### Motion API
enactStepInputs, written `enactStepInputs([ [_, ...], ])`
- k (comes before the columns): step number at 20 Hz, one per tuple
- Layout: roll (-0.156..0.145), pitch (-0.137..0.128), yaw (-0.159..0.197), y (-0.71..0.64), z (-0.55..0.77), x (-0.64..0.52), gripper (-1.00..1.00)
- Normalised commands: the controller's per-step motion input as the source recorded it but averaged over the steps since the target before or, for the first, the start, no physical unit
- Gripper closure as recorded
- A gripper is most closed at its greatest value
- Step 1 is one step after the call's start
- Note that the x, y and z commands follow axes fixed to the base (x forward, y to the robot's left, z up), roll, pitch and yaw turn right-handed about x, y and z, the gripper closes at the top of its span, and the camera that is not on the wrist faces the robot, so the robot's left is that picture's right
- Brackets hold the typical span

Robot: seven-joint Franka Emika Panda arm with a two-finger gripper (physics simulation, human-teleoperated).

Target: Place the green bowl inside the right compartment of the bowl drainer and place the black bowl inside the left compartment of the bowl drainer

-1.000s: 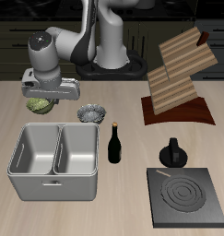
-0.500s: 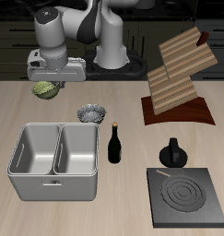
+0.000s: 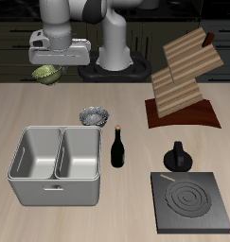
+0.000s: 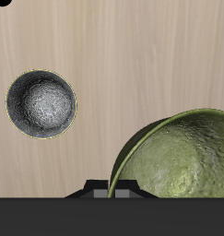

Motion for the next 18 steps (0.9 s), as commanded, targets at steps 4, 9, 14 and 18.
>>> enactStepInputs([
  [4, -0.035, -0.047, -0.019, -0.02, 0.41, -0.14, 1.00],
  [9, 0.009, -0.051, -0.002, 0.04, 0.34, -0.11, 1.00],
  [14, -0.001, 0.002, -0.001, 0.08, 0.17, 0.12, 1.00],
  [18, 0.011, -0.015, 0.001, 0.10, 0.29, 0.03, 1.00],
])
